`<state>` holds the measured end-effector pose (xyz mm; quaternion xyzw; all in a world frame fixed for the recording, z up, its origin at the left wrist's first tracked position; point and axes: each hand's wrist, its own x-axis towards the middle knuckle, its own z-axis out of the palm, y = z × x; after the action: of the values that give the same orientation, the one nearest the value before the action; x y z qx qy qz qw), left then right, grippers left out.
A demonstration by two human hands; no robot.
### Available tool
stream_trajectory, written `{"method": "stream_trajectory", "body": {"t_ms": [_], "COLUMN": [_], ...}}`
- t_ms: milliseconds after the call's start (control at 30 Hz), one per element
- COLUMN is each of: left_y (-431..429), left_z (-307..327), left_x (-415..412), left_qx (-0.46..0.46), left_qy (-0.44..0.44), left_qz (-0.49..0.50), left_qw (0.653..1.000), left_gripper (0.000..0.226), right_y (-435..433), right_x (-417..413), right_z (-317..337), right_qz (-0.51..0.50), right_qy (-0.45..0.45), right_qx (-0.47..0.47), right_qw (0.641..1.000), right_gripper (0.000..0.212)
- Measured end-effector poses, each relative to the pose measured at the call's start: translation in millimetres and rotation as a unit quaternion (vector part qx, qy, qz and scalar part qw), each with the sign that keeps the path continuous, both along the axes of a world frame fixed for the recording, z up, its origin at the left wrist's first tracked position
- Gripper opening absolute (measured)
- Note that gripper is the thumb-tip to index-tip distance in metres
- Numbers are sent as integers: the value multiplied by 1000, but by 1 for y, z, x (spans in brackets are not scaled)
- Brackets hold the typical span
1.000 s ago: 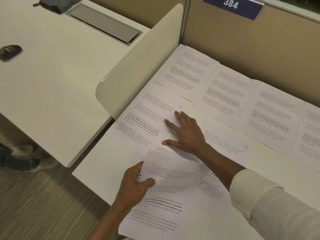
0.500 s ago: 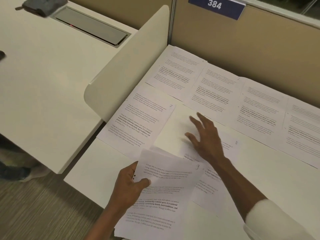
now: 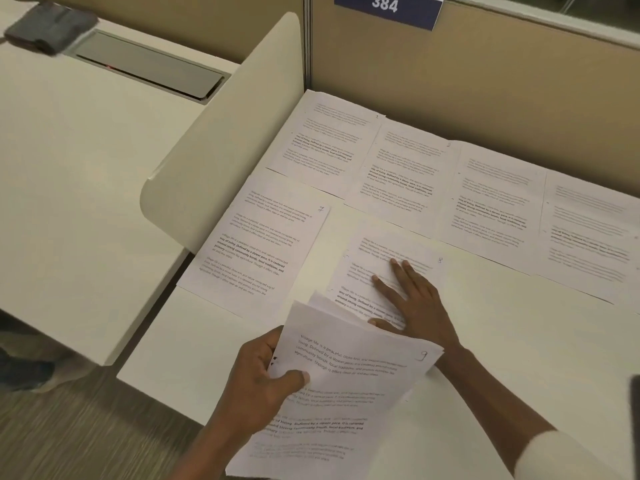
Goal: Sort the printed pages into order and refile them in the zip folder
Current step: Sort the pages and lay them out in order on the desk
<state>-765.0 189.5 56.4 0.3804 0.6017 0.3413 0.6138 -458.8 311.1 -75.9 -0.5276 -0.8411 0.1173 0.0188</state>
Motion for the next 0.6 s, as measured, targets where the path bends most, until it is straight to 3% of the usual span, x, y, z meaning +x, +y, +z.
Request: {"method": "stream_trajectory", "body": {"t_ms": [600], "left_y": [1], "left_z": [0], "left_x": [15], "left_qx": [-12], "left_qy": [31], "left_qz": [-31], "left_qw": [999], "left_gripper": [44], "right_y": [39], "right_x": [-46], "right_z": [5], "right_qz": [17], "right_qy": [15], "right_qx": [-22], "right_qw": [999], "right_gripper": [86]}}
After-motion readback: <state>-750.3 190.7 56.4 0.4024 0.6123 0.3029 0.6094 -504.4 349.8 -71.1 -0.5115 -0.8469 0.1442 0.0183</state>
